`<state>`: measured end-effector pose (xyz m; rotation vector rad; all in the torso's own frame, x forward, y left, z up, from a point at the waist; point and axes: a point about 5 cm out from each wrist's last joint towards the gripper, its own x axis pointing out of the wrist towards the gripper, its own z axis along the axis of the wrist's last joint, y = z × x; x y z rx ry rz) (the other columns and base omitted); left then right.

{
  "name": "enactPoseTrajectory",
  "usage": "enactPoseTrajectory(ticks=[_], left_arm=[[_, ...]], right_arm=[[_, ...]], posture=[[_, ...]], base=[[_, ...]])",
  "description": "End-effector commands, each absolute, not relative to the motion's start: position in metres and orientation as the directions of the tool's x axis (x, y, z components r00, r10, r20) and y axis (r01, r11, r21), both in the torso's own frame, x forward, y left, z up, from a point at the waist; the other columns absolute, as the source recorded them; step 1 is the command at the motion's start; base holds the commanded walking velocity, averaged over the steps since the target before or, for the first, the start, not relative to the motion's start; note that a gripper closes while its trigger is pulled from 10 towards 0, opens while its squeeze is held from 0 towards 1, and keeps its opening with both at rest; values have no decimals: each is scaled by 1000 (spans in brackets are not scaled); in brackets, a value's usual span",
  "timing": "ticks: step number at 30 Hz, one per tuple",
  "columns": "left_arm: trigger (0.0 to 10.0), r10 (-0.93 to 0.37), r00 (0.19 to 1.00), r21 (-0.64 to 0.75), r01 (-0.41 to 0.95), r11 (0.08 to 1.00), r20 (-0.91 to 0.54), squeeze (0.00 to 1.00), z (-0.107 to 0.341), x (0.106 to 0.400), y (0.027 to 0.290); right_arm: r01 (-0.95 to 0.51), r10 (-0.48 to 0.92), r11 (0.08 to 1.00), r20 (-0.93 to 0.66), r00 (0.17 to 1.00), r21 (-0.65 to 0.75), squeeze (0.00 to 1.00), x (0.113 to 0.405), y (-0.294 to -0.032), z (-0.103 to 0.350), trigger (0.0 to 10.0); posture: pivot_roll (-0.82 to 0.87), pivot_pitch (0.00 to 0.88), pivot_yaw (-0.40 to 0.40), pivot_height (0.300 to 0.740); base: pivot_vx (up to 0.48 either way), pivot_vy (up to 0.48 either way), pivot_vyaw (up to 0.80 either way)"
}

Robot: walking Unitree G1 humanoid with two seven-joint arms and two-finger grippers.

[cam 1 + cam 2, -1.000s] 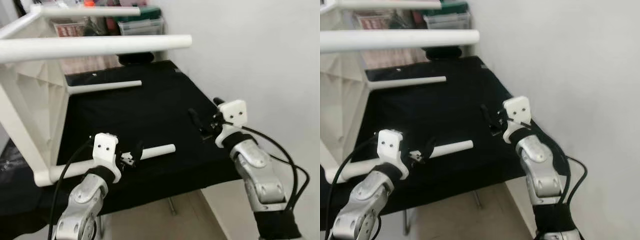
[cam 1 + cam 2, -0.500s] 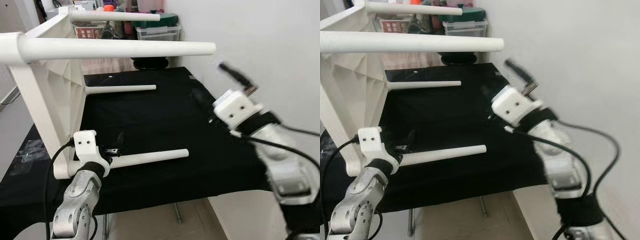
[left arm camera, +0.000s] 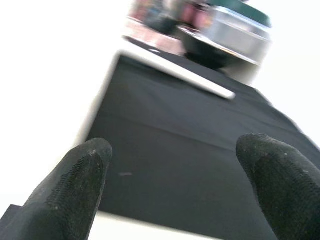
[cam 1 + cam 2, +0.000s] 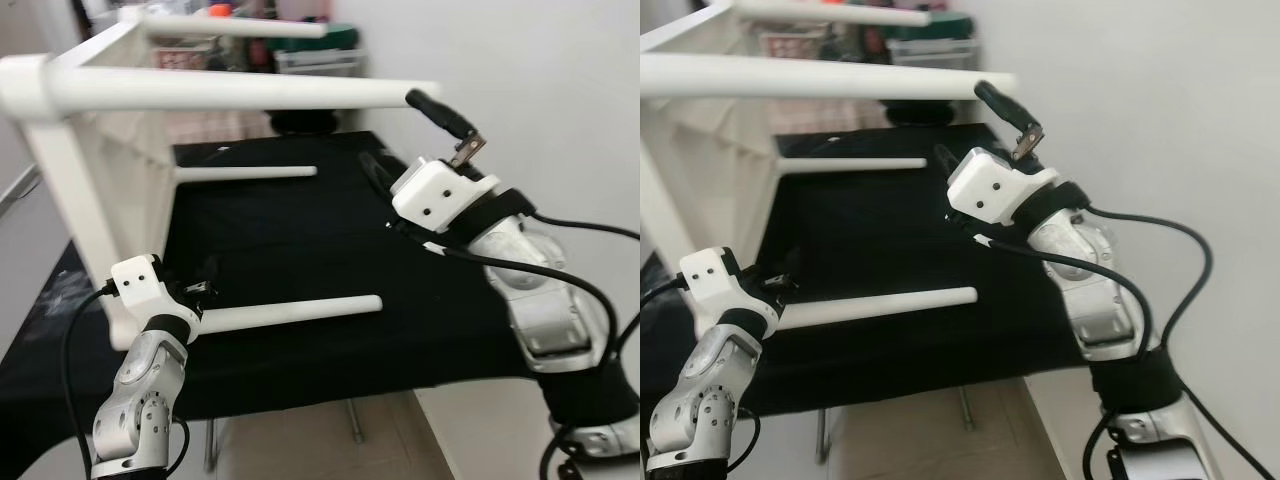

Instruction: Building children table

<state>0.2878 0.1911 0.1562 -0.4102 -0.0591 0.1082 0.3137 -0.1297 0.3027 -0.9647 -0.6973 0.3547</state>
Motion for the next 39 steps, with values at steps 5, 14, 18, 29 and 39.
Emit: enactPoseTrajectory(ticks=[5,14,18,29,39], left_arm=[[10000,105,994,-398,-82,914,36,0,156,287,192],[10000,75,997,-410,-54,911,34,0,156,288,187],[10000,61,997,-411,-42,911,35,0,156,288,185],[10000,40,998,-411,-20,911,40,0,157,286,182],[10000,53,998,-437,-32,899,37,0,157,287,184]], right_arm=[[135,471,564,452,758,-814,0,324,-132,321,10000],[205,442,562,500,744,-802,0,322,-144,330,10000],[200,444,547,484,754,-813,0,322,-145,327,10000],[167,449,527,439,778,-833,0,325,-141,316,10000],[161,431,369,322,843,-915,0,337,-150,325,10000]], posture=[[25,0,-31,740],[19,0,-28,740],[18,0,-28,740],[22,2,-30,740],[11,2,-39,740]], base=[[0,0,800],[0,0,178],[0,0,0],[0,0,0],[0,0,0]])
